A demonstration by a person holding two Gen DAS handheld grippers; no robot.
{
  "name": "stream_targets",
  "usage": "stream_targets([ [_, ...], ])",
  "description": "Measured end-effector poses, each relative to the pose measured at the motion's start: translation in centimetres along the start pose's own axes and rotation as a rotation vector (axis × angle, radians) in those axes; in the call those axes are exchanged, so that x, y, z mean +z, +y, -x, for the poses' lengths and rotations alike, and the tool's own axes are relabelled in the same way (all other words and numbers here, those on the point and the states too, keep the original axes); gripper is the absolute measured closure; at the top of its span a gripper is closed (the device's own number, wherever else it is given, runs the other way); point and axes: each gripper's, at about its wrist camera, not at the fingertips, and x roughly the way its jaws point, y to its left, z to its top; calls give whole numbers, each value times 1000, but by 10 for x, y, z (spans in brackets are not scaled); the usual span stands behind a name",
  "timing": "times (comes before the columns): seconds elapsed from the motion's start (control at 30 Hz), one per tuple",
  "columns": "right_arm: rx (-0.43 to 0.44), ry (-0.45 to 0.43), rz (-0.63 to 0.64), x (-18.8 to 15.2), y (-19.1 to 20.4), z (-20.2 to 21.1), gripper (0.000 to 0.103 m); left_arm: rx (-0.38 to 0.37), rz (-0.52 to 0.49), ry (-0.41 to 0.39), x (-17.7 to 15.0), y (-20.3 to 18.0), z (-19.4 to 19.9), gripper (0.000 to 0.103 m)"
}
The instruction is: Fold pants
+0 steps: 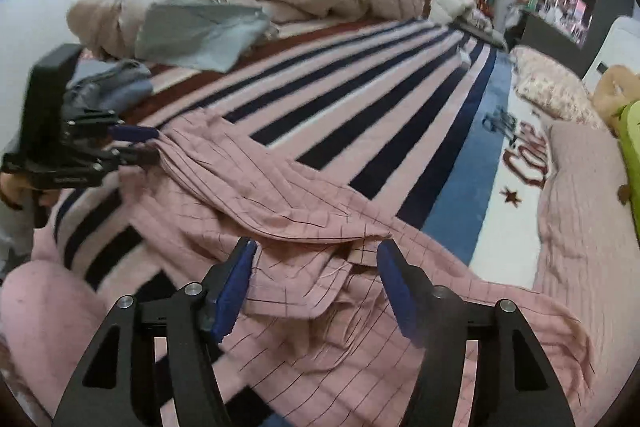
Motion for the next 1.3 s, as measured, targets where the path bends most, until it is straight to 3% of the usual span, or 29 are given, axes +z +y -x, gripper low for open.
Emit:
stream_targets([
  [0.07, 41, 8, -17, 4, -4, -7, 45, 8, 1, -26, 3, 1, 2, 100],
  [0.2, 135, -32, -103, 8, -17, -3, 39, 50, 34, -80, 10, 13, 14, 101],
  [0.23, 125, -40, -114, 9, -20, -2, 38, 47, 39, -79, 10, 15, 16, 101],
  [0.37, -49, 33, -78, 8, -23, -15, 34, 15, 21, -57, 11, 14, 15, 101],
  [0.5, 32, 70, -110, 4, -35, -29, 34, -61, -32, -19, 14, -4, 4, 100],
  [0.6, 107, 57, -157, 1, -42, -22, 34, -114, -92, 9, 18, -21, -7, 89],
  [0.67, 84, 71, -116, -3, -34, -21, 32, -125, -120, 17, 20, -30, -12, 68],
  [0.8, 21, 92, -90, -21, -18, -26, 32, -182, -188, 43, 24, -47, -21, 66],
  [0.87, -16, 76, -86, -33, -12, -27, 32, -169, -238, 62, 23, -55, -27, 64],
  [0.97, -25, 52, -88, -46, -5, -20, 32, -145, -262, 81, 25, -60, -35, 64],
  [1.2, -27, 38, -93, -53, -2, 0, 32, -177, -291, 110, 30, -71, -53, 64],
  [1.23, -24, 30, -97, -53, -3, 4, 32, -186, -291, 116, 32, -72, -56, 67],
  [1.3, -25, 9, -109, -51, -6, 14, 32, -203, -289, 125, 34, -73, -59, 87],
])
